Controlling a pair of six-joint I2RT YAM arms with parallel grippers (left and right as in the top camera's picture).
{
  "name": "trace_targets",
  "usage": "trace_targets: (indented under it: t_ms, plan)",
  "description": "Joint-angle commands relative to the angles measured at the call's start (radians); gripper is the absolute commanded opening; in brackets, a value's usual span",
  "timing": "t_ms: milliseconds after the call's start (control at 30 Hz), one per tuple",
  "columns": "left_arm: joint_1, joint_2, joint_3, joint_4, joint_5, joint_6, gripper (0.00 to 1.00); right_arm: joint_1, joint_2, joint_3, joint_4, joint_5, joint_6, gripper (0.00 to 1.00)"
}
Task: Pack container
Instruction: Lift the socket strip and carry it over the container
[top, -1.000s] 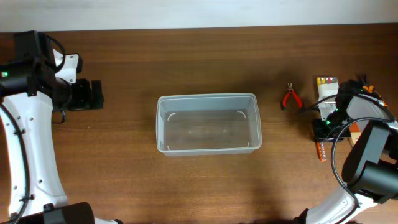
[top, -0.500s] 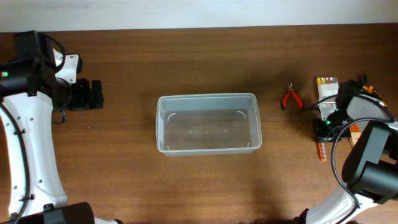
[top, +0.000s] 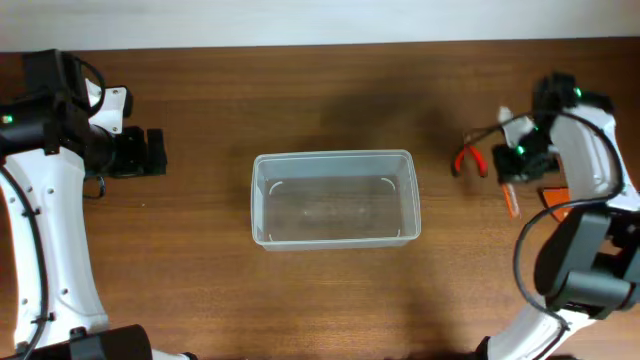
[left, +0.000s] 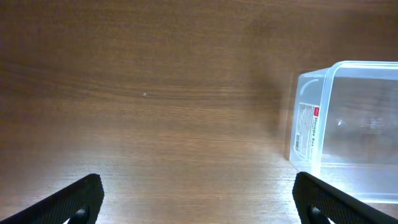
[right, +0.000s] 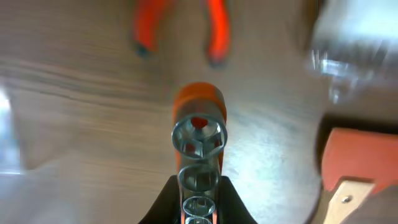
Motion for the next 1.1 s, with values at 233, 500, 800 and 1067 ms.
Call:
trace_targets:
  t_ms: [233, 500, 800, 1067]
  plan:
    - [-0.003, 0.005, 0.011, 0.000, 0.014, -0.013, 0.99, 0.333, -0.008, 0.225, -0.097, -0.020, -0.171, 0.04]
    - [-0.003, 0.005, 0.011, 0.000, 0.014, -0.013, 0.99, 0.578, -0.008, 0.223, -0.150, -0.028, -0.298, 0.04]
    - [-0.003, 0.005, 0.011, 0.000, 0.014, -0.013, 0.99, 0.758, -0.006, 0.221, -0.148, -0.031, -0.338, 0.05]
    - [-0.003, 0.005, 0.011, 0.000, 0.014, -0.013, 0.99, 0.805, 0.003, 0.159, -0.128, -0.084, -0.424, 0.09]
